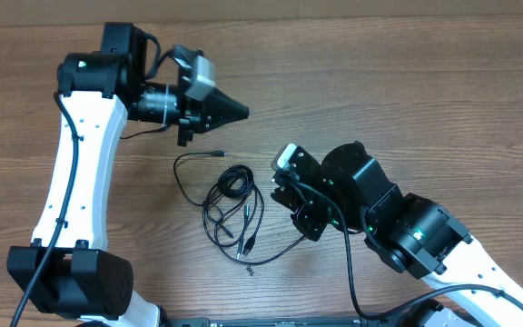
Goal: Untangle cables
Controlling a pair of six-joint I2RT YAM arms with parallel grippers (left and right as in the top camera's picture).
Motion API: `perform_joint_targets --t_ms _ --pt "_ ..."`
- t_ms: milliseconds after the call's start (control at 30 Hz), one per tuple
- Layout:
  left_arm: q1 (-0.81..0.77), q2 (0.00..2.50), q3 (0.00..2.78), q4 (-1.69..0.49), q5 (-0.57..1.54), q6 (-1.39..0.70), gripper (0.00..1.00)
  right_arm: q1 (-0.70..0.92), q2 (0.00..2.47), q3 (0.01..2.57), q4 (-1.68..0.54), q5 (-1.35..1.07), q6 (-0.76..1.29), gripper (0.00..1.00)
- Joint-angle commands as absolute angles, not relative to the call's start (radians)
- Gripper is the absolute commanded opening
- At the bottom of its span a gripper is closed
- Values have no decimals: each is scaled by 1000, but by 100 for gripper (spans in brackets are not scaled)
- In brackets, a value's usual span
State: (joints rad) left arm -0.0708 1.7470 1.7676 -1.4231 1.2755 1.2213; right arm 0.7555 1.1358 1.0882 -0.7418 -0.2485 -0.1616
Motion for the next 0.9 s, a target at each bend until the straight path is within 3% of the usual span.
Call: perform_joint_targets --t_ms 0,100,167,200,233,333,533,733,867 --pt "-106 1745 1767 -1454 990 1191 6 764 1124 1114 -744 -257 -150 23" --pt "-115 1745 1767 -1420 824 1098 6 764 1142 1113 -756 -301 -128 41" --pt "-112 1745 1767 -1384 726 1001 23 764 1169 1113 -770 -340 -128 100" --pt "-111 1745 1767 -1382 664 973 54 764 1185 1113 -778 -343 -126 100" --pt "-111 1745 1767 -1391 611 963 72 764 1194 1113 -782 -342 -123 100" --pt "-111 1745 1767 -1446 470 963 99 762 1201 1113 -768 -307 -77 100" --pt "-110 1745 1766 -1292 261 678 100 766 1259 1113 -762 -371 7 100" --pt "-68 1746 1753 -1184 248 538 100 767 1431 1113 -652 -773 13 100" --pt "7 1746 1737 -1152 253 445 100 774 1517 1113 -587 -633 200 100"
